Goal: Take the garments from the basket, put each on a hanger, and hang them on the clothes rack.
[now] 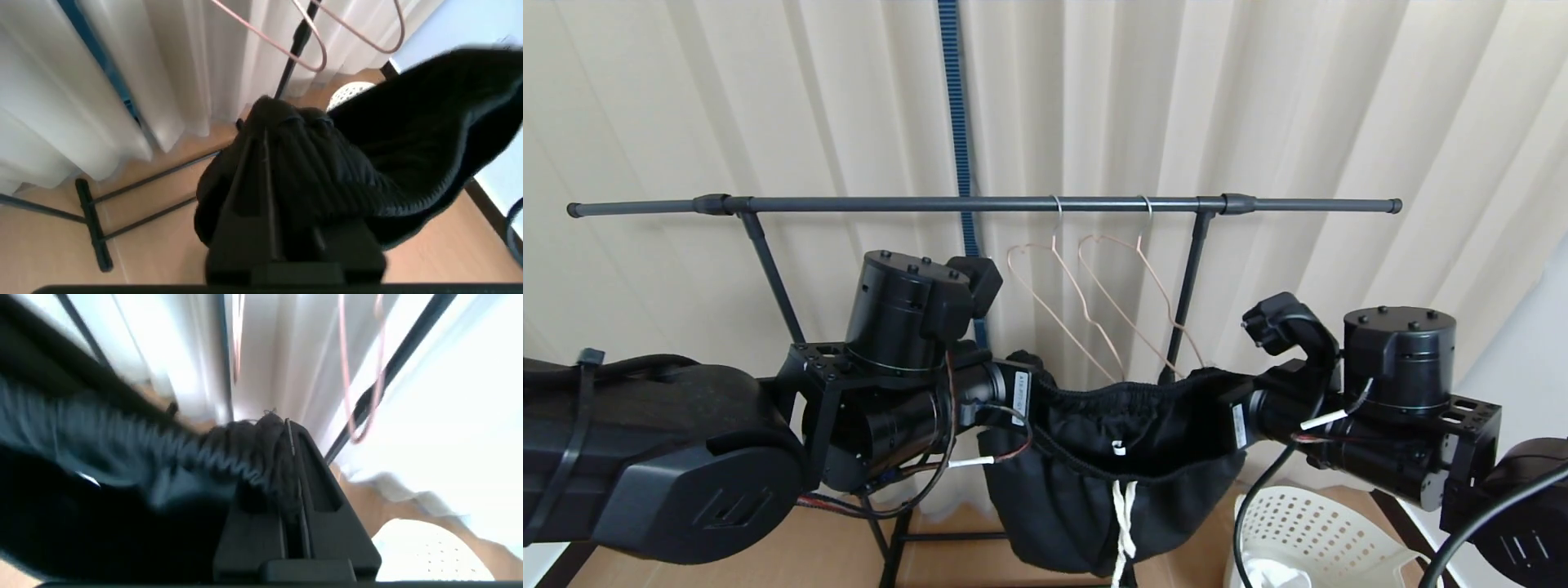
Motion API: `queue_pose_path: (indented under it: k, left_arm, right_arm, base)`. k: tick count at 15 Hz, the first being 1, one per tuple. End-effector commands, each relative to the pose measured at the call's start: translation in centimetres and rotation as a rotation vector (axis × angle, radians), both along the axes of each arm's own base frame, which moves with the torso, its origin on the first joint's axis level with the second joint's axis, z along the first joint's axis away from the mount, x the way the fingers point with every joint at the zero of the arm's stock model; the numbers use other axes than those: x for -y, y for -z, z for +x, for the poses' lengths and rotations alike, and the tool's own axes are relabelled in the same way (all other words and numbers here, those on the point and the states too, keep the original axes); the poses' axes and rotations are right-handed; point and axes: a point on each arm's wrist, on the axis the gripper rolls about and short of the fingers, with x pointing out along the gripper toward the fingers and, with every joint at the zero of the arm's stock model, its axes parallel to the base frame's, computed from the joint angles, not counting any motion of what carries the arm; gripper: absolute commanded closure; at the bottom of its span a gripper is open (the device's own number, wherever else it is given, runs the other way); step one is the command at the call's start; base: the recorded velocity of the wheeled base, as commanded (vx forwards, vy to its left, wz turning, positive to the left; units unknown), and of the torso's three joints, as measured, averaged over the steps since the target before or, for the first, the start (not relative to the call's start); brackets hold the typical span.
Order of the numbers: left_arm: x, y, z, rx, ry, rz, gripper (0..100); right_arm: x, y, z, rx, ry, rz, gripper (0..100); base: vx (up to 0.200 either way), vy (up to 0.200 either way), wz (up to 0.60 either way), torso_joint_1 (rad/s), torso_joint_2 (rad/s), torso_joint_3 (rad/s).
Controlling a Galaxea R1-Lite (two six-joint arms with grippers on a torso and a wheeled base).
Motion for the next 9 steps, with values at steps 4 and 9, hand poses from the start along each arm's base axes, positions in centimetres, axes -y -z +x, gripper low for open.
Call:
queue_pose_path:
  k: [4, 9]
  left_arm:
    - [-0.1, 0.5, -0.2, -0.016, 0.005, 0.013, 0]
    - [-1.0, -1.5, -1.6, -0.024, 0.155, -0.091, 0]
  right_arm:
    - [1.5, -2.5, -0.5, 0.077, 0.075, 0.015, 100]
    - [1.8, -1.8, 0.0, 0.064, 0.090, -0.022, 100]
  base:
    - [0.000, 0.000, 0.00, 0.000, 0.00, 0.000]
    - [0.000, 0.000, 0.00, 0.000, 0.00, 0.000]
